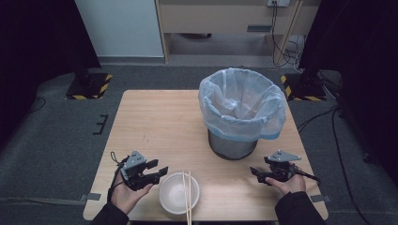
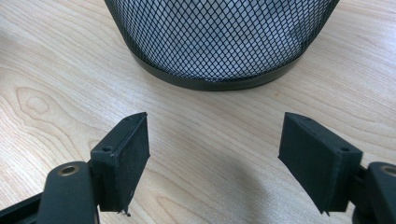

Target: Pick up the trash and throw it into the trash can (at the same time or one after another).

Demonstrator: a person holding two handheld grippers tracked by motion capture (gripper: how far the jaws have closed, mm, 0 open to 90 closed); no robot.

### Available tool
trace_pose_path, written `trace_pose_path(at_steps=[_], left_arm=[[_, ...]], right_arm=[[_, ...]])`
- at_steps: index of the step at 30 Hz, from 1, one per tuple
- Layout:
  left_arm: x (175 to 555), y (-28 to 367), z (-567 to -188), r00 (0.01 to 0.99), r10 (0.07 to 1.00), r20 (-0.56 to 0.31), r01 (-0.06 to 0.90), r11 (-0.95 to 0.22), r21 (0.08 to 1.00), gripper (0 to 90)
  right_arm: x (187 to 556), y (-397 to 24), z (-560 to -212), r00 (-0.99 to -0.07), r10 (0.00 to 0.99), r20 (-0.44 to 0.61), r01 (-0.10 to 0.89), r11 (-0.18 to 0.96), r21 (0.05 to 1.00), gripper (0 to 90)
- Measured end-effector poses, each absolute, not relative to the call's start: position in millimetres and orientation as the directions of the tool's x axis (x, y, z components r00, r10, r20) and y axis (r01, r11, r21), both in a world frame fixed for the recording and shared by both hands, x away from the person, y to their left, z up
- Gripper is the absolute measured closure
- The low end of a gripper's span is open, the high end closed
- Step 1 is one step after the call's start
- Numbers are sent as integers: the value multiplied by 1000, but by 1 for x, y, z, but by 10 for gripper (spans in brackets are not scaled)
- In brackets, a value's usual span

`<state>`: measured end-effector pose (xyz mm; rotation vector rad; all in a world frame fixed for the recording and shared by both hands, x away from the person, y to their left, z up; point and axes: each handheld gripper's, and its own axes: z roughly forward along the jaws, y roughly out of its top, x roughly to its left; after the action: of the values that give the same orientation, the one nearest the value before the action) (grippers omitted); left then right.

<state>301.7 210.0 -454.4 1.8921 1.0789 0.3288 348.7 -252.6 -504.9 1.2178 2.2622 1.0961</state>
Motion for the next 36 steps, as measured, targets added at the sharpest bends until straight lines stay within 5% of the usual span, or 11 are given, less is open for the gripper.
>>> trace_pose_path(at_steps=[18,36], left_arm=[[279,164,-463,630,753,-191,586,-300,752,557],[279,146,-478,614,767,-187,628,-331,705,529]], right_arm=[[349,-253,-505,-577,816,46,548,344,762,246],[349,-252,-505,-577,815,45,549,347,761,245]])
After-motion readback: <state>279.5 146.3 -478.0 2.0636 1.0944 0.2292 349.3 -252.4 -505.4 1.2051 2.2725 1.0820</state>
